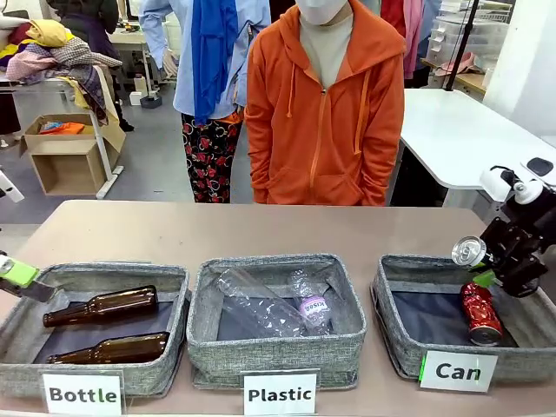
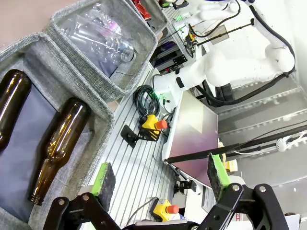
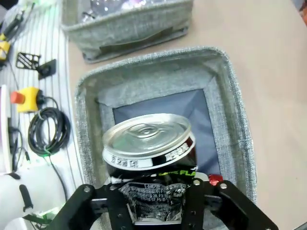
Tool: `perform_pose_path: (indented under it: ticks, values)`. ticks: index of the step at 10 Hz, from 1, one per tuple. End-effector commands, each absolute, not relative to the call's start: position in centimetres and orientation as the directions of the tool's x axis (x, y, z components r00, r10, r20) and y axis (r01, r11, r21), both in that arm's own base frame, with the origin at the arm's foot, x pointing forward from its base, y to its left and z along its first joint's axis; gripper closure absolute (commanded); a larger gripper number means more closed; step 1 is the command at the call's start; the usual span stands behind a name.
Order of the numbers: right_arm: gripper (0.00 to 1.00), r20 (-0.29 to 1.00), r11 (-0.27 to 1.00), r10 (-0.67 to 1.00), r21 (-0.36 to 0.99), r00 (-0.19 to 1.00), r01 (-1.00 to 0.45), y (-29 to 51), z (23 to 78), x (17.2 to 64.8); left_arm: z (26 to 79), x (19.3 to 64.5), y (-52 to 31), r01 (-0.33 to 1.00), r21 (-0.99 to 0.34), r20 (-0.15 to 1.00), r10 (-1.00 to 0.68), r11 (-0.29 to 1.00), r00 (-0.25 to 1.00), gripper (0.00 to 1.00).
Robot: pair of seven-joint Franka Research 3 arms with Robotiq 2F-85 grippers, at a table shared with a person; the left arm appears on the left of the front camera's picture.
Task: Sort the can waste into the basket.
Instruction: Pick up the can waste from the table and place it in the right Fabric basket.
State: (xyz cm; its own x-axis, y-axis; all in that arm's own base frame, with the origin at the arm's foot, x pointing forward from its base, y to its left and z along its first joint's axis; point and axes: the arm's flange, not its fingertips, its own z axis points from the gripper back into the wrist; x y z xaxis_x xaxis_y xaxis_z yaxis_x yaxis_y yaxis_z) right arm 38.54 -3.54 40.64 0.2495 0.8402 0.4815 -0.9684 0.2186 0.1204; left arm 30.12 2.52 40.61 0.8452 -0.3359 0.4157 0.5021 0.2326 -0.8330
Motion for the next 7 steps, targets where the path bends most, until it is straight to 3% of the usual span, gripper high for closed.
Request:
perform_pose_path:
  ticks: [1,2,3,7]
  values:
    - [0.0,0.479,0.21,0.845,0.112,0.238,-0.971,-3.27,40.55,38.76,40.88,30.0,2.43,0.5,-0.837,0.42,-0.324,0.221,0.848,0.0]
    - [0.12,0.477,0.216,0.845,0.11,0.242,-0.97,-3.12,40.54,38.78,40.88,30.0,2.43,0.5,-0.837,0.42,-0.324,0.221,0.848,0.0]
    - [0.02,0.478,0.219,0.843,0.113,0.246,-0.969,-2.98,40.49,38.82,40.88,30.0,2.43,0.5,-0.837,0.42,-0.324,0.221,0.848,0.0]
    - [0.0,0.546,0.323,0.737,0.233,0.398,-0.917,-2.97,40.57,39.25,40.88,30.0,2.43,0.5,-0.837,0.42,-0.324,0.221,0.848,0.0]
